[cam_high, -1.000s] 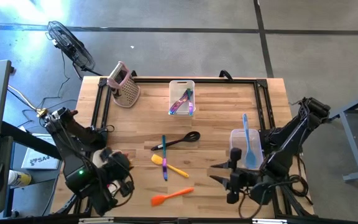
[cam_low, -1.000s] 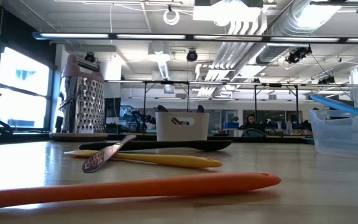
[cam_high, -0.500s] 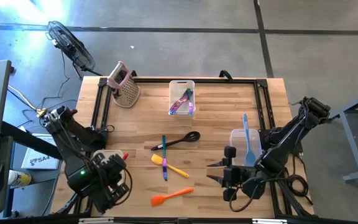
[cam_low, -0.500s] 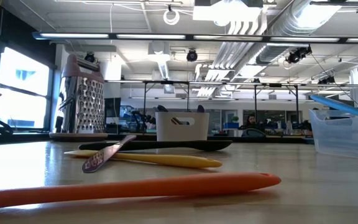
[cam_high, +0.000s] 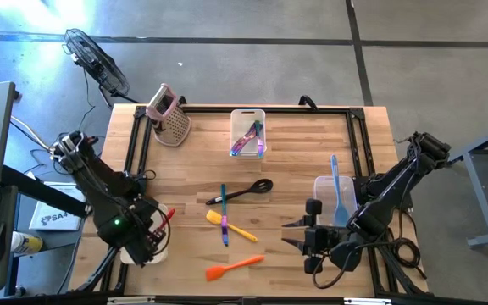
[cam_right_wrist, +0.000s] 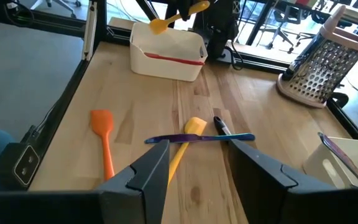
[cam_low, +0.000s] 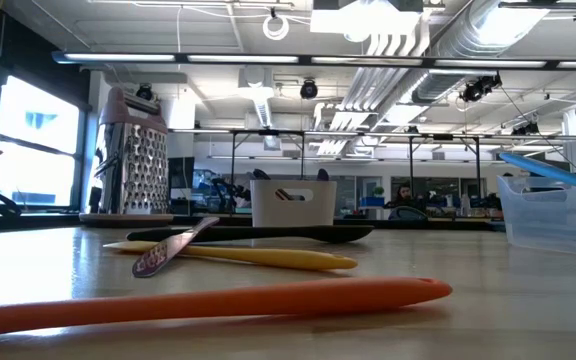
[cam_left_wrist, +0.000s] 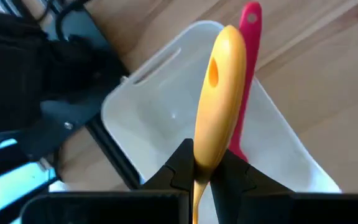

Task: Pick & Place Kitchen Items
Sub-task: Put the yellow spatula into the left white bin, then put the blue table knife into the top white bin

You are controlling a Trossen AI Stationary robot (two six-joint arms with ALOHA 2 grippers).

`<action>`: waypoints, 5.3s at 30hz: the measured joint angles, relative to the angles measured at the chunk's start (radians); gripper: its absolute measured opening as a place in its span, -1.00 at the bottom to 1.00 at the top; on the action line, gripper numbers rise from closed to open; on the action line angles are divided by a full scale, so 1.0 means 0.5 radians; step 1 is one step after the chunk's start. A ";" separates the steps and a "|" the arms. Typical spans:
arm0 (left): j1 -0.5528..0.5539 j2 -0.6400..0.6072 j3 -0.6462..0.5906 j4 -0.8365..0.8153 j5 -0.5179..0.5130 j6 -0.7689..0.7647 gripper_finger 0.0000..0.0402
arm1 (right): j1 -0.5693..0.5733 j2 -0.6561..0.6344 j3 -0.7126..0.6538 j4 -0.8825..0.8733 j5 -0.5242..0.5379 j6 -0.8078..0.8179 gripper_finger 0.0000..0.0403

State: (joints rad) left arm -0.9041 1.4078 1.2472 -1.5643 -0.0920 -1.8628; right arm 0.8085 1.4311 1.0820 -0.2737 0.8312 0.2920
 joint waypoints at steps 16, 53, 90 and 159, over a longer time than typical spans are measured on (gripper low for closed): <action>0.001 0.002 -0.266 0.501 0.205 -0.105 -0.90 | -0.039 0.001 -0.105 0.045 -0.049 0.046 -0.22; 0.308 0.003 0.092 0.571 -0.621 -0.088 -0.52 | -0.200 0.001 -0.201 0.171 -0.214 0.059 -0.22; 1.490 0.697 0.090 1.440 0.314 1.085 -0.52 | -0.166 0.002 -0.604 0.648 -0.445 0.034 -0.22; 1.521 0.934 0.089 1.489 0.300 1.154 -0.51 | -0.164 0.002 -0.605 0.661 -0.517 0.005 -0.22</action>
State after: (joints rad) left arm -0.1436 1.8749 1.2917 -0.8199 0.0580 -1.2856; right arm 0.7268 1.4322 0.7795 0.0567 0.5729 0.2943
